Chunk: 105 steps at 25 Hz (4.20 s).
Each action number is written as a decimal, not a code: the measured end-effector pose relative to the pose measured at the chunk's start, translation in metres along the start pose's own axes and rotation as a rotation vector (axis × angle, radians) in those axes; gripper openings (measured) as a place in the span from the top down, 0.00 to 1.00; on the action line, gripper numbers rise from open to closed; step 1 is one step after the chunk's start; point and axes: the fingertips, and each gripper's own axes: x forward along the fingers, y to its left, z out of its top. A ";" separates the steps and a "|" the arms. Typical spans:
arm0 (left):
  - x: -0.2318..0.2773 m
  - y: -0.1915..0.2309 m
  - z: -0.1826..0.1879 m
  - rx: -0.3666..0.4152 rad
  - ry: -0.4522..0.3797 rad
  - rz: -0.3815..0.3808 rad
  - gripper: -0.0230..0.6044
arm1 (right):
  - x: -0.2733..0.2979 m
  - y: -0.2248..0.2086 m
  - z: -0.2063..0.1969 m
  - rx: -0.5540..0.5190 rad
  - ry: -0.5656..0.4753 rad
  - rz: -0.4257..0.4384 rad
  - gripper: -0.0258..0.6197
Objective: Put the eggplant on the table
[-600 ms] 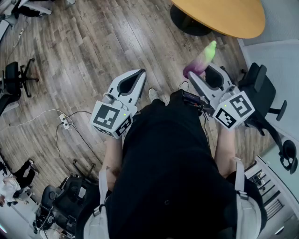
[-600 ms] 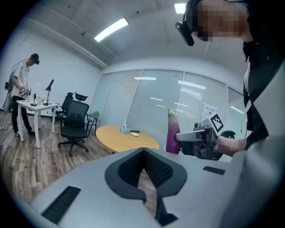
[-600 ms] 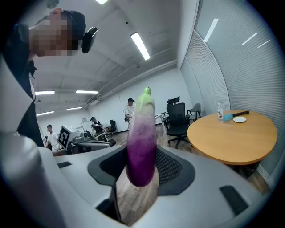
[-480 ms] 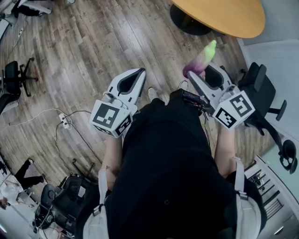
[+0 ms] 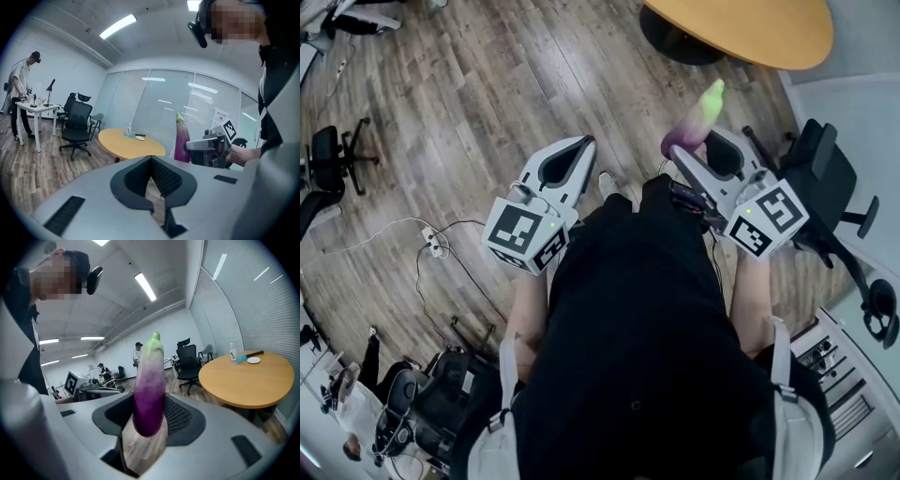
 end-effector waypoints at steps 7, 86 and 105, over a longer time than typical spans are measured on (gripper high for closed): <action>0.036 -0.023 0.002 0.024 0.037 -0.034 0.95 | -0.025 -0.030 0.002 0.038 -0.010 -0.015 0.63; 0.527 -0.057 0.090 0.098 0.257 -0.373 0.95 | -0.112 -0.464 0.125 0.084 -0.018 -0.419 0.63; 0.655 -0.089 0.129 0.085 0.253 -0.278 0.95 | -0.124 -0.603 0.184 0.001 0.001 -0.287 0.63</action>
